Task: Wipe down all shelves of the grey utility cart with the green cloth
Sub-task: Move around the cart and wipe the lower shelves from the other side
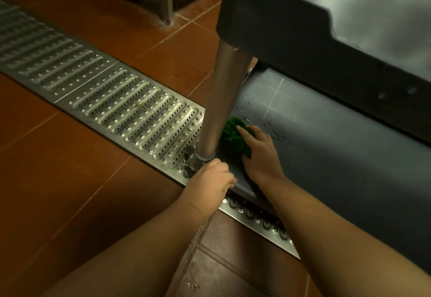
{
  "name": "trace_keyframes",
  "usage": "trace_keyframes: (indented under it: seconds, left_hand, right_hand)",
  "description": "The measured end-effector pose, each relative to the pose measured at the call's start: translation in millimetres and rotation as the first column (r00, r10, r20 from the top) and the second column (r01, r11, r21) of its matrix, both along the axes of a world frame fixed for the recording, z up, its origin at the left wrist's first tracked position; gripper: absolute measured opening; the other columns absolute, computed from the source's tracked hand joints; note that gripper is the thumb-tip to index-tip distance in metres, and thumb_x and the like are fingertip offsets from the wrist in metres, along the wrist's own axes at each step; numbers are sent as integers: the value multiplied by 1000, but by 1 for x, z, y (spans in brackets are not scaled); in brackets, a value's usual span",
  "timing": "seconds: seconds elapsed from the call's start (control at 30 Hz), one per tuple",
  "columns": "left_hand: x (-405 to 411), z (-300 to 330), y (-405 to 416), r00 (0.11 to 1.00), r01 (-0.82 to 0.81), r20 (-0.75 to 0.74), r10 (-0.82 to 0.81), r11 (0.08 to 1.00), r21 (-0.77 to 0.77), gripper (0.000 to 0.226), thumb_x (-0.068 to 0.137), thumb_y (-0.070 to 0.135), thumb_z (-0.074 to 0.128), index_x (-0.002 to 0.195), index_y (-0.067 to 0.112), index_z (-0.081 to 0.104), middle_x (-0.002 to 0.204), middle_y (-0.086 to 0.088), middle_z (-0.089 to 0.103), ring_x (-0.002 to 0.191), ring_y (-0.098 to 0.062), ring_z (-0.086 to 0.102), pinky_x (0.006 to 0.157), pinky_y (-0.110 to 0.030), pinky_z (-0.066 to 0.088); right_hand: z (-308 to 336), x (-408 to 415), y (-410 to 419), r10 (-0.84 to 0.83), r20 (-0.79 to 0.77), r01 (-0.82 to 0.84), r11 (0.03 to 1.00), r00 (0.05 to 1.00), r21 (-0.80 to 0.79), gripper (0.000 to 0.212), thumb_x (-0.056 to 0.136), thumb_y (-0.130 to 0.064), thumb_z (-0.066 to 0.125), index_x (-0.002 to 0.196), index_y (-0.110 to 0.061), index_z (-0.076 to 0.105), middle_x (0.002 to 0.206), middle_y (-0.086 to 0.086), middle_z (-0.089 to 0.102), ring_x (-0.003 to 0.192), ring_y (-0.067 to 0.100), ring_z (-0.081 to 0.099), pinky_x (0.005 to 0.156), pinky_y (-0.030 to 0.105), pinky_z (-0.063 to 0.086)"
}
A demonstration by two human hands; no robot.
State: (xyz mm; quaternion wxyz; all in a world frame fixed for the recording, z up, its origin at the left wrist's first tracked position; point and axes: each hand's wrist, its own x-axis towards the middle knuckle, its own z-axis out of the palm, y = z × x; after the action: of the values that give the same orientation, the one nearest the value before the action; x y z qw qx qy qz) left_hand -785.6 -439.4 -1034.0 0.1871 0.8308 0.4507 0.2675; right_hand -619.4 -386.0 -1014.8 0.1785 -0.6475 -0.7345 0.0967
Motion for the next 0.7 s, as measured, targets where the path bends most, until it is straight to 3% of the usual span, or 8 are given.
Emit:
trace_keyframes:
  seconds: [0.17, 0.33, 0.47, 0.57, 0.7]
  left_hand:
    - [1, -5, 5, 999, -23, -35, 24, 999, 25, 7, 77, 14, 67, 73, 15, 72, 71, 3, 55, 78, -14, 49, 68, -33, 48]
    - [13, 13, 4, 989, -114, -104, 104, 988, -104, 8, 72, 9, 65, 70, 17, 68, 77, 4, 56, 83, -19, 51, 72, -36, 50]
    - [49, 47, 8, 961, -211, -226, 161, 953, -216, 30, 73, 18, 48, 93, 26, 70, 99, 6, 62, 100, -19, 51, 86, -32, 48]
    - [87, 53, 8, 949, -226, -287, 129, 913, -338, 39, 80, 17, 46, 116, 23, 61, 117, 2, 58, 113, -24, 52, 94, -40, 49]
    - [116, 38, -3, 818, -289, -572, 54, 899, -329, 51, 94, 29, 42, 144, 22, 38, 150, -7, 35, 140, -29, 27, 113, -40, 32]
  right_hand:
    - [2, -2, -3, -44, 134, 48, 998, 990, -27, 75, 86, -9, 61, 153, -28, 32, 153, 5, 32, 132, 31, 36, 110, 44, 36]
    - [1, 31, -15, -230, 47, 232, 972, 972, -42, 72, 88, -7, 57, 154, -24, 31, 154, 8, 30, 135, 34, 35, 111, 48, 36]
    - [1, 41, -20, -224, 21, 225, 972, 974, -64, 68, 93, -11, 54, 155, -24, 27, 155, 8, 28, 136, 34, 33, 112, 48, 34]
    - [4, 51, -23, -183, 44, 186, 980, 982, -69, 65, 96, -19, 54, 155, -23, 26, 154, 9, 29, 133, 35, 35, 109, 48, 37]
    - [3, 95, -36, -215, 71, 217, 976, 974, -11, 62, 95, -13, 52, 153, -17, 32, 149, 12, 37, 126, 36, 44, 103, 46, 42]
